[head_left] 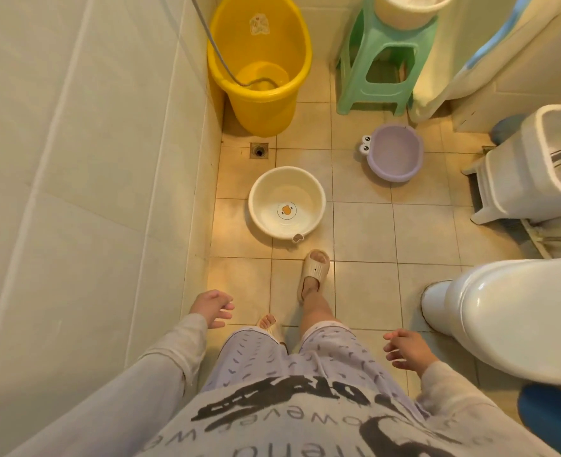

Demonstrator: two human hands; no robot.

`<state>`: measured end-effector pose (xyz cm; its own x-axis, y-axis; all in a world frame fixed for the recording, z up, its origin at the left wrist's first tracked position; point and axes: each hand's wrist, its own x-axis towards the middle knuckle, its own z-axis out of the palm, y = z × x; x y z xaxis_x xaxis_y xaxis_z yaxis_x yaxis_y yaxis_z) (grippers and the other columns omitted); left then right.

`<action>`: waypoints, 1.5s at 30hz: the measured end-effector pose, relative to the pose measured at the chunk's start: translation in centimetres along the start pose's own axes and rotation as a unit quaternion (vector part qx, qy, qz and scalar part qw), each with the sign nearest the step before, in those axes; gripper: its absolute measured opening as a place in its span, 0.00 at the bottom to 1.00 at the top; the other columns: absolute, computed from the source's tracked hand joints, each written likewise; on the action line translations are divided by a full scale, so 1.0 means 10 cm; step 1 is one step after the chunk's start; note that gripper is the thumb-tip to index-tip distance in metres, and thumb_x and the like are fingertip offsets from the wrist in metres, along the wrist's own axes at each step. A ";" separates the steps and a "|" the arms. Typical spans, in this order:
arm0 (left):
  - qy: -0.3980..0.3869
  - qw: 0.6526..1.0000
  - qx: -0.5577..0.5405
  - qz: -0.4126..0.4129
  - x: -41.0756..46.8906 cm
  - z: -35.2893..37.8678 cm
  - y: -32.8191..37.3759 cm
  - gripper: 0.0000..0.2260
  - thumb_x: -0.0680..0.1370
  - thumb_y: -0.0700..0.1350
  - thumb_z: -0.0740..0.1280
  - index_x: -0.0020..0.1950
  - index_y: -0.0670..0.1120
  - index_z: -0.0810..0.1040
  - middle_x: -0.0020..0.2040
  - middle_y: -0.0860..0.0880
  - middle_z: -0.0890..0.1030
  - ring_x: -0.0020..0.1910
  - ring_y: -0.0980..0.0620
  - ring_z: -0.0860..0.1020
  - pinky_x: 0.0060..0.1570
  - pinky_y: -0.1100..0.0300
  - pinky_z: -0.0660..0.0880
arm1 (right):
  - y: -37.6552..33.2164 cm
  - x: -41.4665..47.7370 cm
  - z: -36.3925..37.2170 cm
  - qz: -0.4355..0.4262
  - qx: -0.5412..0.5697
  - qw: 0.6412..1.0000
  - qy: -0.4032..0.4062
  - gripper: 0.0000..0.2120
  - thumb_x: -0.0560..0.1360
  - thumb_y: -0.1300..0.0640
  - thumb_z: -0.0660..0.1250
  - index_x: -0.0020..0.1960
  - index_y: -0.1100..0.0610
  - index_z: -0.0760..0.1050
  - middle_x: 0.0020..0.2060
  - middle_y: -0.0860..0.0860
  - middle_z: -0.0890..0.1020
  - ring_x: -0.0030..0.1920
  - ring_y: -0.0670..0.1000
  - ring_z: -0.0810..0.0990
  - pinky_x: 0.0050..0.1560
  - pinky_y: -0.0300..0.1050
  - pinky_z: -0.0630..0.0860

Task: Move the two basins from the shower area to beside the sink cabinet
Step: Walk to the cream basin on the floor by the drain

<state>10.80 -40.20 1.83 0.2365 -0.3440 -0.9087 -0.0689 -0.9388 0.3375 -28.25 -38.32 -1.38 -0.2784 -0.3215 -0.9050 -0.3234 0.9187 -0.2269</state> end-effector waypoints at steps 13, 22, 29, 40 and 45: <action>0.068 0.991 -0.021 -0.110 0.42 0.22 0.48 0.07 0.78 0.38 0.61 0.39 0.42 0.73 0.35 0.44 0.75 0.30 0.49 0.72 0.30 0.60 0.67 | -1.96 0.46 -0.34 -0.098 -0.074 0.990 -0.065 0.08 0.78 0.65 0.56 0.51 0.62 0.74 0.37 0.57 0.77 0.32 0.53 0.75 0.31 0.42 0.72; 0.041 0.994 -0.003 -0.097 0.67 0.34 1.14 0.08 0.78 0.38 0.59 0.39 0.44 0.71 0.34 0.45 0.75 0.29 0.49 0.70 0.26 0.64 0.67 | -2.34 0.77 -0.48 -0.081 -0.101 0.989 -0.069 0.08 0.77 0.64 0.57 0.46 0.60 0.74 0.33 0.55 0.77 0.30 0.52 0.74 0.29 0.39 0.70; 0.020 0.996 0.011 -0.086 1.00 0.30 1.70 0.08 0.77 0.40 0.61 0.38 0.45 0.72 0.36 0.47 0.76 0.30 0.51 0.72 0.34 0.62 0.68 | -2.50 0.93 -0.43 -0.053 -0.110 0.991 -0.061 0.06 0.77 0.62 0.60 0.47 0.60 0.75 0.34 0.56 0.78 0.31 0.52 0.76 0.30 0.40 0.72; 0.019 0.991 -0.016 -0.131 2.81 0.47 1.86 0.05 0.78 0.40 0.60 0.44 0.44 0.73 0.36 0.48 0.75 0.31 0.52 0.73 0.30 0.62 0.66 | -3.11 2.39 0.27 -0.013 -0.062 0.997 -0.048 0.07 0.77 0.60 0.61 0.51 0.62 0.75 0.37 0.57 0.78 0.32 0.53 0.76 0.33 0.43 0.74; 0.040 0.995 0.009 -0.092 4.21 0.72 1.85 0.07 0.78 0.40 0.59 0.41 0.45 0.73 0.41 0.45 0.76 0.33 0.53 0.73 0.33 0.61 0.68 | -3.35 3.72 0.91 0.042 -0.057 0.995 -0.064 0.13 0.78 0.57 0.62 0.59 0.63 0.71 0.50 0.60 0.75 0.46 0.58 0.76 0.41 0.50 0.77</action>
<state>12.56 -72.18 -31.96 0.3238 -0.1650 -0.9316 -0.0345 -0.9861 0.1626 -19.54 -78.99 -30.70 -0.1944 -0.2058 -0.9591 -0.4058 0.9070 -0.1124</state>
